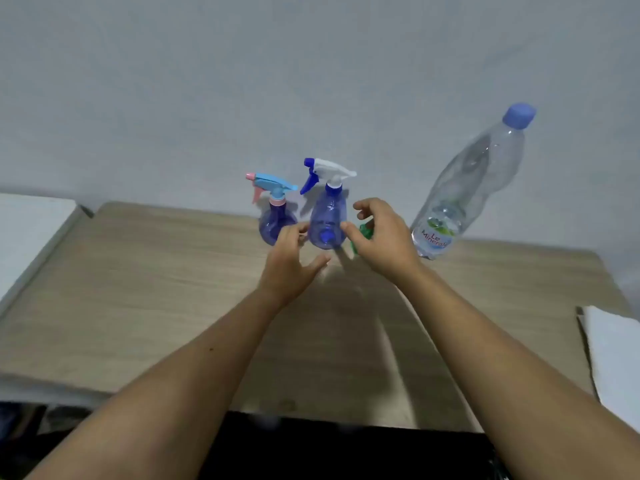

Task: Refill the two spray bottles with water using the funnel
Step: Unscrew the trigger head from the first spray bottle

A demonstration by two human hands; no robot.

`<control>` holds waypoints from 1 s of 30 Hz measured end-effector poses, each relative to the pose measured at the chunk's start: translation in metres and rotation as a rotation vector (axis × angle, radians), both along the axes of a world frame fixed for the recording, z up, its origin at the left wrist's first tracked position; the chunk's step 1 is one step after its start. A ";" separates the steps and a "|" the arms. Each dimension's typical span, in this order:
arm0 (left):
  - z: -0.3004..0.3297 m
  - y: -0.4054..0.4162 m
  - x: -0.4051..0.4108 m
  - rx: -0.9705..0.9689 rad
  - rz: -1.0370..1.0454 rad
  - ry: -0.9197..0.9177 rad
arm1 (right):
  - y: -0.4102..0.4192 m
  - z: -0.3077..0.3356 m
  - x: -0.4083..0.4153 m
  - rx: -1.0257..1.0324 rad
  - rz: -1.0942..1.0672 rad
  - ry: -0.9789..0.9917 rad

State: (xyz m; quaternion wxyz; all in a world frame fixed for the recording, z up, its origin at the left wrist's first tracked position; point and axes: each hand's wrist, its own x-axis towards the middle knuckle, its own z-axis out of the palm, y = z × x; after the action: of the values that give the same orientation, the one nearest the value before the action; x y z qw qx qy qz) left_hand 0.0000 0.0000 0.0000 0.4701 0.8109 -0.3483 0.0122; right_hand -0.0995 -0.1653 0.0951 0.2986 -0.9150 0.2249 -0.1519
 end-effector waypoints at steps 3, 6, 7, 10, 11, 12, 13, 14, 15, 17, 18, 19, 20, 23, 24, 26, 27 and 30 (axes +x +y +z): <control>-0.014 -0.013 0.014 0.034 0.041 0.048 | -0.006 -0.014 0.023 0.074 -0.027 -0.039; -0.018 -0.024 0.018 0.000 0.051 0.088 | -0.010 -0.028 0.042 0.134 -0.024 -0.080; -0.018 -0.027 0.019 -0.040 0.031 0.092 | -0.013 -0.033 0.047 0.147 -0.029 -0.085; -0.019 -0.038 0.021 -0.056 -0.007 0.108 | -0.018 -0.041 0.056 0.168 -0.039 -0.103; -0.021 -0.040 0.022 -0.054 0.002 0.117 | -0.019 -0.042 0.058 0.176 -0.036 -0.116; -0.025 -0.042 0.023 -0.061 0.023 0.128 | -0.019 -0.042 0.059 0.181 -0.028 -0.129; -0.029 -0.043 0.024 -0.063 0.045 0.137 | -0.020 -0.043 0.061 0.188 -0.016 -0.136; -0.032 -0.044 0.025 -0.063 0.062 0.139 | -0.020 -0.043 0.061 0.195 -0.004 -0.141; -0.033 -0.045 0.025 -0.060 0.078 0.145 | -0.020 -0.043 0.061 0.204 0.002 -0.142; -0.036 -0.047 0.024 -0.069 0.093 0.148 | -0.020 -0.041 0.060 0.210 0.005 -0.146; -0.038 -0.049 0.024 -0.072 0.095 0.153 | -0.019 -0.040 0.059 0.212 0.003 -0.152; -0.039 -0.050 0.023 -0.078 0.096 0.159 | -0.018 -0.039 0.057 0.210 0.004 -0.157; -0.039 -0.050 0.023 -0.087 0.095 0.167 | -0.018 -0.038 0.054 0.211 0.007 -0.161; -0.038 -0.046 0.017 -0.096 0.077 0.184 | -0.013 -0.032 0.042 0.197 0.023 -0.157; -0.038 -0.044 0.014 -0.102 0.071 0.176 | -0.011 -0.030 0.037 0.190 0.026 -0.157; -0.036 -0.038 0.006 -0.122 0.067 0.147 | -0.005 -0.026 0.026 0.181 0.031 -0.162; -0.034 -0.034 0.001 -0.127 0.067 0.122 | -0.002 -0.023 0.019 0.172 0.033 -0.166; -0.028 -0.019 -0.016 -0.101 0.057 0.034 | 0.009 -0.017 -0.003 0.147 0.039 -0.161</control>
State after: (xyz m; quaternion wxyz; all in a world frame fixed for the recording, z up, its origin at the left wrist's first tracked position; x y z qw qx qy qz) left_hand -0.0156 -0.0191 -0.0285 0.5157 0.7958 -0.3160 0.0291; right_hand -0.1030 -0.1565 0.0778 0.3848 -0.8797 0.1927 -0.2021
